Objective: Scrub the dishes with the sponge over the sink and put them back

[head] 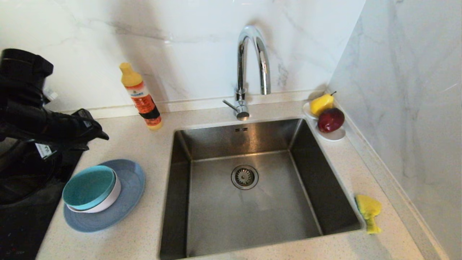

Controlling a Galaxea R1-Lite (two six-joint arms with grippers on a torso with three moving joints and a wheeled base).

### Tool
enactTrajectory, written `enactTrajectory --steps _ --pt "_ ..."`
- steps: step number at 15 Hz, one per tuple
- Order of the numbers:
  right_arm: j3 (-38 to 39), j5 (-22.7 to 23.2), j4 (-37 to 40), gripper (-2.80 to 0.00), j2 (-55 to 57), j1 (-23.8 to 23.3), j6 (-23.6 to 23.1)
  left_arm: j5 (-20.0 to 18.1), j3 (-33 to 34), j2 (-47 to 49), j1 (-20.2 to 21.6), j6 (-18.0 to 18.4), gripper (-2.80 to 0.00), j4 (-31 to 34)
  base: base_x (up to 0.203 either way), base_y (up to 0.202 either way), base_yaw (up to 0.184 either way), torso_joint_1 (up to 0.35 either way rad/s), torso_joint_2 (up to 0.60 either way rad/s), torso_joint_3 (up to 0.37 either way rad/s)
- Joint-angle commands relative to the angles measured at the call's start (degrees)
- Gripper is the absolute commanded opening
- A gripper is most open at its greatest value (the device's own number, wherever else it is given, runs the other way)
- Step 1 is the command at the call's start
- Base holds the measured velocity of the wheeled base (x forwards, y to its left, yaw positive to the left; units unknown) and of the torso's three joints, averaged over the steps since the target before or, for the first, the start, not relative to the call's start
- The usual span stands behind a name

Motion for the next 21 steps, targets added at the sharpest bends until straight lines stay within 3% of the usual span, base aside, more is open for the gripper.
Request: enactTrajectory --steps 1,6,10,12,17,21 --pt "0.0 0.0 0.0 -2.8 0.1 0.0 0.0 -0.5 -2.2 -5.6 0.0 1.3 -2.8 -0.6 0.0 0.0 0.0 0.0 0.0 0.0" --pt "0.0 0.0 0.1 -2.8 0.1 0.0 0.0 -1.7 -1.3 -12.3 -0.1 10.0 -2.8 -14.4 0.0 0.0 0.0 0.0 0.0 0.0" --pt "0.0 0.0 0.1 -2.8 0.1 0.0 0.0 -7.7 11.4 -23.9 -0.5 16.1 -2.8 -20.8 0.0 0.0 0.0 0.0 0.0 0.0" --pt "0.0 0.0 0.1 -2.8 0.1 0.0 0.0 -8.9 18.3 -29.9 -0.5 18.8 -2.8 -24.5 0.0 0.0 0.0 0.0 0.0 0.0" --pt "0.0 0.0 0.1 -2.8 0.1 0.0 0.0 -10.4 29.0 -41.9 -0.5 20.6 -2.8 -27.5 0.0 0.0 0.0 0.0 0.0 0.0" --pt "0.0 0.0 0.1 -2.8 0.1 0.0 0.0 -12.6 39.9 -58.9 -0.5 23.1 -2.8 -27.2 0.0 0.0 0.0 0.0 0.0 0.0"
